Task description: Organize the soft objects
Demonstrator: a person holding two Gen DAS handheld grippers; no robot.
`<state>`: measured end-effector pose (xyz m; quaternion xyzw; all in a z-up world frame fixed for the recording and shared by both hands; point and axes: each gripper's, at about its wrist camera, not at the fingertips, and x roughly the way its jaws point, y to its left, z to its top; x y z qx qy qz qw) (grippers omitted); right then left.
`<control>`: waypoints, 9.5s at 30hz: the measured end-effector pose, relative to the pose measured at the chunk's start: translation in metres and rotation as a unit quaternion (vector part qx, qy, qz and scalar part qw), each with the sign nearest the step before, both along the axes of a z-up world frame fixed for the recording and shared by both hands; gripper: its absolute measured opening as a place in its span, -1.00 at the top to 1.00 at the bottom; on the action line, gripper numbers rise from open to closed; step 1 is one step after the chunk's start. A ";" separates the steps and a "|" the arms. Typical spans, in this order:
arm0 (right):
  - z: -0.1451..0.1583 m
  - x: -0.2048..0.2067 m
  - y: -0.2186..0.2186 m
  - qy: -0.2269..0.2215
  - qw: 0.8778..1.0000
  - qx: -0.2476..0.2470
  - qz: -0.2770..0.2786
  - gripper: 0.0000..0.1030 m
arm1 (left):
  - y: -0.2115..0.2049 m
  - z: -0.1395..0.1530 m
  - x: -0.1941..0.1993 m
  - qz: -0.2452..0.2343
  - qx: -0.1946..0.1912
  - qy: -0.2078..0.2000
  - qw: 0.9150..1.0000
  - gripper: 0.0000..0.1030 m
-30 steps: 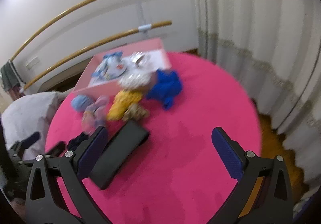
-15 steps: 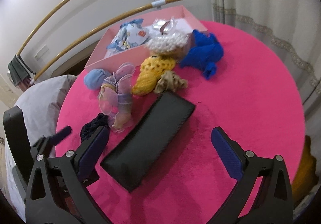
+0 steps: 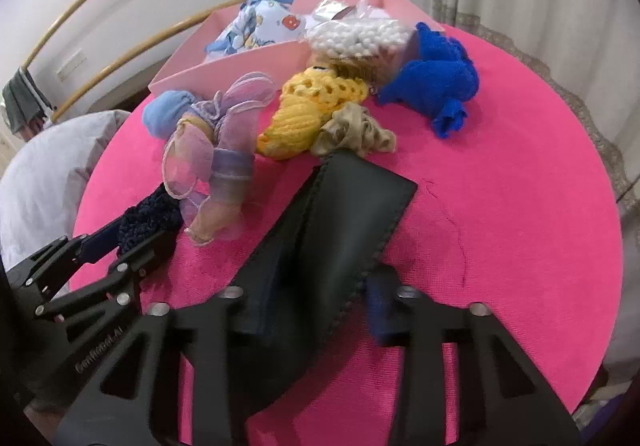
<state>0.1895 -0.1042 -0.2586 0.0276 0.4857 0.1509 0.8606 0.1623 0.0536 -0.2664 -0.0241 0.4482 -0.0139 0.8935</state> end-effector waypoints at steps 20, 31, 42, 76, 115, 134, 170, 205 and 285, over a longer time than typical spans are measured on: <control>0.042 -0.024 -0.055 -0.052 0.998 0.040 -0.013 0.88 | -0.008 0.038 -0.031 -0.002 -0.016 -0.031 0.999 0.76; 0.094 -0.034 -0.058 -0.109 0.993 0.045 0.003 0.88 | -0.009 0.088 -0.047 -0.001 -0.015 -0.073 0.997 0.76; 0.157 -0.004 -0.038 -0.176 0.982 0.043 0.043 0.88 | -0.004 0.148 -0.019 0.004 -0.004 -0.128 0.992 0.75; 0.127 0.222 0.034 -0.102 0.991 0.002 0.089 0.88 | 0.018 0.138 0.243 0.025 -0.039 -0.073 0.996 0.74; 0.152 0.159 -0.024 -0.156 0.987 0.007 -0.031 -1.00 | 0.000 0.149 0.161 0.054 0.039 -0.154 0.986 -1.00; 0.194 0.017 -0.068 -0.237 0.969 0.010 -0.073 -1.00 | -0.030 0.204 0.024 0.035 0.028 -0.202 0.978 -1.00; 0.195 -0.072 -0.082 -0.259 0.962 0.014 -0.088 -1.00 | -0.042 0.210 -0.088 0.052 0.014 -0.215 0.975 -1.00; 0.112 0.016 -0.086 -0.150 0.983 -0.036 -0.095 -1.00 | 0.009 0.094 0.034 0.079 0.037 -0.094 0.992 -1.00; 0.104 0.012 -0.081 -0.132 0.990 0.042 -0.015 0.19 | -0.017 0.107 0.008 0.026 0.010 -0.114 0.993 0.21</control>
